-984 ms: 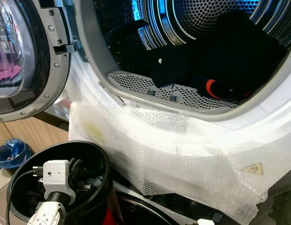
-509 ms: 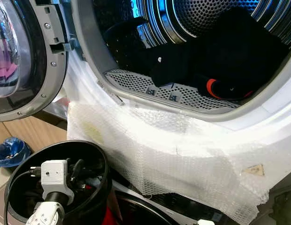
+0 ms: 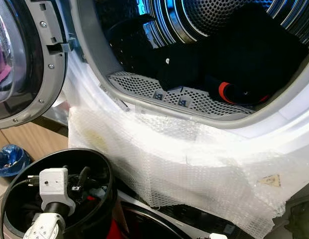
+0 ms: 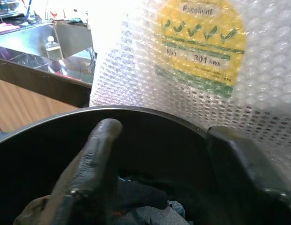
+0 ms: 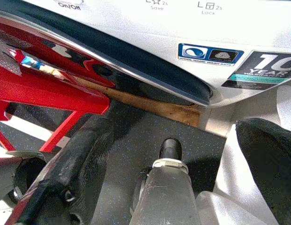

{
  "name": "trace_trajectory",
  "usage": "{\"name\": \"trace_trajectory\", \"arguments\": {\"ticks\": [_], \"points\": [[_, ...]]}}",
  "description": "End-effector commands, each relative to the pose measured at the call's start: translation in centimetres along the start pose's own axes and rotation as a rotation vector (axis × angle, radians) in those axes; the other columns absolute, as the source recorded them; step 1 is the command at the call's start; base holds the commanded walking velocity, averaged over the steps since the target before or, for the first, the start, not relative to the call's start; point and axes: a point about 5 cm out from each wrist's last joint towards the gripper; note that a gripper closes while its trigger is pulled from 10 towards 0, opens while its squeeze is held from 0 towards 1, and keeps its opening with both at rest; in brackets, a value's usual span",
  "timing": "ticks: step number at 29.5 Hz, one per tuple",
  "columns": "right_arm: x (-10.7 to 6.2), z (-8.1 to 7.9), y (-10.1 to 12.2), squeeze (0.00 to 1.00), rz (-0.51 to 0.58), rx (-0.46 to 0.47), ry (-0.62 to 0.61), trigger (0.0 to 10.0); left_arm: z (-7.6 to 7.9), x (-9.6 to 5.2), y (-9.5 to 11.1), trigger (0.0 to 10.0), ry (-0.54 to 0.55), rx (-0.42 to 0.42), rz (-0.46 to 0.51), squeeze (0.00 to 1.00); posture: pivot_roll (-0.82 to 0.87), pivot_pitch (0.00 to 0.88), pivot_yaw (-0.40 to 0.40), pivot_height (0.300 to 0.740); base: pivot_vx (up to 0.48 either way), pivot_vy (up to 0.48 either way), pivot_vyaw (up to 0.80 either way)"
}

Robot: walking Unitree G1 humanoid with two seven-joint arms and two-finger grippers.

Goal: Clothes washing

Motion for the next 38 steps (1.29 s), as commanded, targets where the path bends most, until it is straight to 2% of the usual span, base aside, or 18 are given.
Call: {"name": "trace_trajectory", "arguments": {"ticks": [1,16,19,24,25,26,28,29,30,35,36,38], "points": [[0.0,0.1,0.0,0.00,0.003,0.004,-0.004,10.0,-0.3,-0.1,0.2,10.0,0.005,-0.001,0.000,1.00,0.06,0.080,-0.021,0.740,0.000,0.000,0.00],[0.0,0.1,0.0,0.00,-0.001,-0.007,0.001,10.0,-1.7,-0.4,0.0,10.0,0.045,0.021,-0.050,1.00,0.06,0.086,-0.027,0.740,0.000,0.000,0.00],[0.0,0.1,0.0,0.00,-0.004,-0.012,0.004,10.0,-2.6,-0.4,0.0,10.0,0.077,0.036,-0.069,1.00,0.07,0.084,-0.029,0.740,0.000,0.000,0.00],[0.0,0.1,0.0,0.00,-0.005,-0.016,0.004,10.0,-3.6,-0.2,0.5,10.0,0.110,0.005,-0.074,1.00,0.07,0.082,-0.032,0.740,0.000,0.000,0.00],[0.0,0.1,0.0,0.00,-0.005,-0.018,0.005,10.0,-4.4,0.0,0.6,10.0,0.140,0.011,-0.120,1.00,0.07,0.082,-0.034,0.740,0.000,0.000,0.00],[0.0,0.1,0.0,0.00,-0.005,-0.019,0.005,10.0,-4.8,0.1,0.3,10.0,0.156,0.011,-0.168,0.49,0.07,0.082,-0.036,0.740,0.000,0.000,0.00],[0.0,0.1,0.0,0.00,-0.005,-0.020,0.005,10.0,-5.3,0.1,0.0,10.0,0.171,0.008,-0.219,0.49,0.07,0.082,-0.036,0.740,0.000,0.000,0.00],[0.0,0.1,0.1,0.00,-0.004,-0.022,0.006,10.0,-5.6,0.1,-0.4,10.0,0.150,0.003,-0.285,0.00,0.08,0.082,-0.038,0.740,0.000,0.000,0.00],[0.0,0.1,0.1,0.00,-0.004,-0.024,0.007,10.0,-5.9,0.1,-0.7,10.0,0.145,0.019,-0.331,0.00,0.08,0.082,-0.040,0.740,0.000,0.000,0.00],[0.0,0.1,0.1,0.00,-0.004,-0.028,0.008,10.0,-6.4,0.4,-1.2,10.0,0.130,0.032,-0.417,0.00,0.08,0.080,-0.044,0.740,0.000,0.000,0.00],[0.0,0.1,0.2,0.00,-0.003,-0.030,0.009,10.0,-6.9,0.8,-1.3,10.0,0.139,0.019,-0.467,0.00,0.07,0.077,-0.044,0.740,0.000,0.000,0.00],[0.0,0.2,0.3,0.00,-0.001,-0.028,0.006,10.0,-7.4,1.2,-1.3,10.0,0.180,0.010,-0.498,0.00,0.07,0.077,-0.044,0.740,0.000,0.000,0.00]]}}
Point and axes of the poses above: a point about 5 cm out from each wrist's last joint towards the gripper, its own x axis pointing out of the wrist towards the gripper, its own y axis along the axis of the wrist's last joint, z = x × y, and after that the axes turned 14 degrees about -x, right-handed
